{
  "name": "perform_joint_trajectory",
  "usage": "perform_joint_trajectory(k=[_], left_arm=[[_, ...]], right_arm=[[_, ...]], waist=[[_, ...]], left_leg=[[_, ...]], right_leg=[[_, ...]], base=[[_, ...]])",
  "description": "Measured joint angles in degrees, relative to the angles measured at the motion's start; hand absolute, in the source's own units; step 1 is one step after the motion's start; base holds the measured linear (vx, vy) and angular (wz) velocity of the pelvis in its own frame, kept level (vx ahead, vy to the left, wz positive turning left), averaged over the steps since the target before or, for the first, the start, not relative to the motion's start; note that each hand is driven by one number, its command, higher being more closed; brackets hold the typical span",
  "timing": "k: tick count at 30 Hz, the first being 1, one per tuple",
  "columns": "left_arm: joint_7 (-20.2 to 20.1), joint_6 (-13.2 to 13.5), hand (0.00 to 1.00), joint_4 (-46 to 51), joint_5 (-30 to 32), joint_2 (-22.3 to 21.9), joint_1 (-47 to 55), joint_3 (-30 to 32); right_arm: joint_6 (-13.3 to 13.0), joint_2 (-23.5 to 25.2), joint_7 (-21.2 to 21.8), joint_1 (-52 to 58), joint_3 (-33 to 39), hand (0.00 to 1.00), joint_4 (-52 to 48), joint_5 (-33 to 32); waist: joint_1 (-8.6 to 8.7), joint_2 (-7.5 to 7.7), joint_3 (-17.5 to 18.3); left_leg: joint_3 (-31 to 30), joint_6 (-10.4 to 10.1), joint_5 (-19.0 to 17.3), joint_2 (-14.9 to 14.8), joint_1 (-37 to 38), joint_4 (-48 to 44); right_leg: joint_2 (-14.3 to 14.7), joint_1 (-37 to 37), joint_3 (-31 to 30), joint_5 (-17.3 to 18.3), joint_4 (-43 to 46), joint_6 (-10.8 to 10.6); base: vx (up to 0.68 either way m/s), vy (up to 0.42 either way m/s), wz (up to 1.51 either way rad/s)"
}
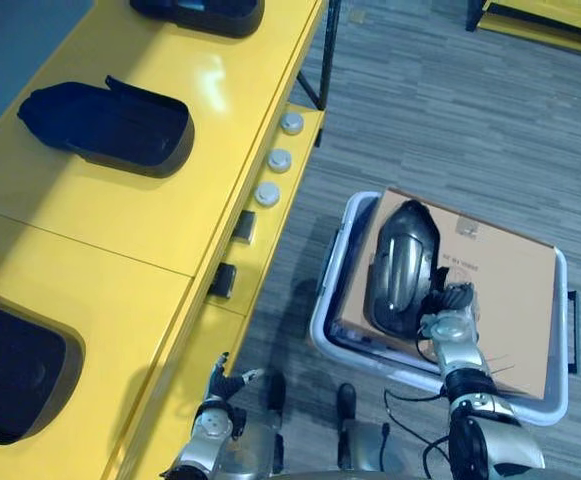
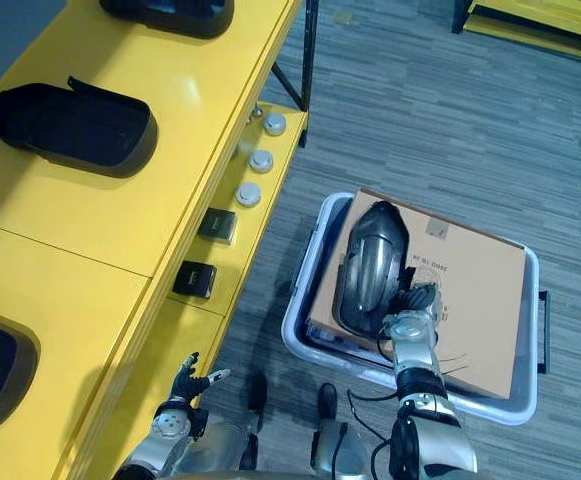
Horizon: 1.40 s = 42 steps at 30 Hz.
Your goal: Walk over and take plastic housings, then place them on the shelf
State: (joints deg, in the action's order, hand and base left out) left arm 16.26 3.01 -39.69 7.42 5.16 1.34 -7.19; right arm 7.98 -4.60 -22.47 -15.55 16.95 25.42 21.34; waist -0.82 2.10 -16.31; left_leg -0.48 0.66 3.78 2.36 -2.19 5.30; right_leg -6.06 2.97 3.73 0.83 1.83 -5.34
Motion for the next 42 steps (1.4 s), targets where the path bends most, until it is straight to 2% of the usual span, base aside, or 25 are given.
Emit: perform_joint_trajectory(k=[3,7,10,16,20,24,27,30,33,37,38,41,42], left_arm=[[0.00,-0.04,0.00,4.51,-0.02,-0.04,1.78,0.01],[0.06,0.06,0.00,10.94,-0.02,-0.47,4.35,-0.05],[0.19,0.22,0.00,16.28,-0.10,-0.58,6.18,-1.16],[0.31,1.63,0.00,29.17,-2.46,-1.77,6.56,-3.74],[0.49,3.72,0.00,36.82,-3.71,-2.34,5.54,-7.82],[1.33,4.81,0.00,39.77,-5.77,-2.80,1.49,-13.09],[1.38,5.03,0.00,40.52,-8.41,-2.84,-0.67,-16.06],[1.48,5.02,0.00,40.54,-9.81,-2.84,-1.47,-18.39],[1.59,5.01,0.00,40.54,-12.56,-2.95,-4.70,-22.74],[3.32,4.91,0.00,40.54,-15.98,-3.60,-6.28,-23.77],[3.78,4.91,1.00,40.54,-16.74,-3.60,-6.59,-23.89],[4.88,4.85,1.00,40.54,-19.38,-3.58,-7.28,-24.24],[5.28,4.86,1.00,40.54,-20.26,-3.58,-7.51,-24.36]], right_arm=[[0.16,0.76,-1.36,4.42,0.41,1.00,-8.09,1.99],[-0.19,1.63,-3.84,8.23,1.28,1.00,-14.02,2.30],[-0.55,2.01,-5.46,10.24,1.43,1.00,-18.62,2.30],[-2.11,2.68,-6.95,12.80,-0.07,1.00,-28.47,3.35],[-4.15,3.61,-7.41,13.42,-5.43,1.00,-34.64,4.14],[-6.02,4.31,-7.36,13.44,-12.27,1.00,-40.41,5.92],[-7.68,4.25,-7.19,13.42,-17.30,1.00,-43.07,6.43],[-7.88,4.28,-6.86,13.43,-21.58,1.00,-44.38,6.49],[-9.42,4.29,-5.89,13.42,-26.71,1.00,-44.92,6.54],[-10.56,4.14,-5.88,13.09,-30.10,1.00,-45.12,6.58],[-10.59,4.00,-5.97,12.81,-30.35,1.00,-45.12,6.58],[-10.60,3.24,-6.07,11.96,-31.35,1.00,-45.12,7.50],[-10.65,2.75,-6.06,11.67,-31.60,0.00,-45.12,7.63]], waist=[[0.22,0.21,1.71],[0.43,0.31,4.28],[1.49,0.27,5.77],[1.82,0.25,6.62],[2.19,0.16,9.27],[2.36,0.13,9.30],[2.70,0.08,9.58],[2.94,0.02,10.83],[3.04,0.05,11.88],[3.17,0.01,12.48],[3.17,0.01,12.49],[3.19,0.07,12.81],[3.20,0.07,12.97]], left_leg=[[-0.11,0.01,0.01,0.09,0.17,0.00],[-0.19,-0.01,-0.40,0.10,0.66,0.02],[-0.57,-0.01,-0.40,0.04,0.81,0.02],[-0.67,0.29,-0.18,0.05,1.64,0.01],[-0.70,0.29,-0.18,0.07,1.78,0.00],[-0.68,0.29,-0.20,0.09,2.95,0.01],[-0.10,0.28,-0.21,0.09,3.04,0.01],[0.65,0.30,-0.20,0.09,3.05,0.01],[0.76,0.30,-0.19,0.09,3.11,0.01],[1.01,0.30,-0.20,0.05,3.34,0.01],[1.05,0.30,-0.20,0.05,3.37,0.01],[1.52,0.29,-0.20,0.07,3.49,0.02],[1.61,0.29,-0.20,0.09,3.49,0.02]], right_leg=[[-0.08,-0.24,0.06,0.03,-0.01,-0.02],[-0.08,-0.81,0.22,0.29,-0.09,0.28],[-0.04,-0.99,0.26,0.32,-0.06,0.33],[-0.04,-1.73,0.49,0.33,-0.10,0.34],[-0.04,-1.94,0.45,0.35,-0.28,0.35],[-0.05,-3.17,0.48,0.36,-0.38,0.35],[-0.04,-2.92,0.16,0.36,0.01,0.36],[-0.04,-2.66,-0.56,0.35,0.03,0.37],[-0.01,-2.66,-0.66,0.33,0.05,0.38],[0.06,-2.72,-0.92,0.32,0.09,0.40],[0.06,-2.71,-0.95,0.32,0.13,0.40],[0.05,-2.62,-1.43,0.30,0.17,0.42],[0.04,-2.59,-1.59,0.29,0.17,0.43]], base=[[-0.04,-0.006,0.01],[-0.04,-0.010,0.01],[-0.03,-0.015,0.02],[0.00,-0.003,0.01],[0.00,0.000,0.00],[-0.03,-0.006,0.00],[-0.06,-0.004,-0.04],[-0.02,0.001,-0.12],[0.00,-0.003,-0.01],[-0.01,-0.010,-0.03],[-0.03,-0.015,-0.04],[-0.03,-0.008,-0.07],[-0.01,-0.004,-0.06]])
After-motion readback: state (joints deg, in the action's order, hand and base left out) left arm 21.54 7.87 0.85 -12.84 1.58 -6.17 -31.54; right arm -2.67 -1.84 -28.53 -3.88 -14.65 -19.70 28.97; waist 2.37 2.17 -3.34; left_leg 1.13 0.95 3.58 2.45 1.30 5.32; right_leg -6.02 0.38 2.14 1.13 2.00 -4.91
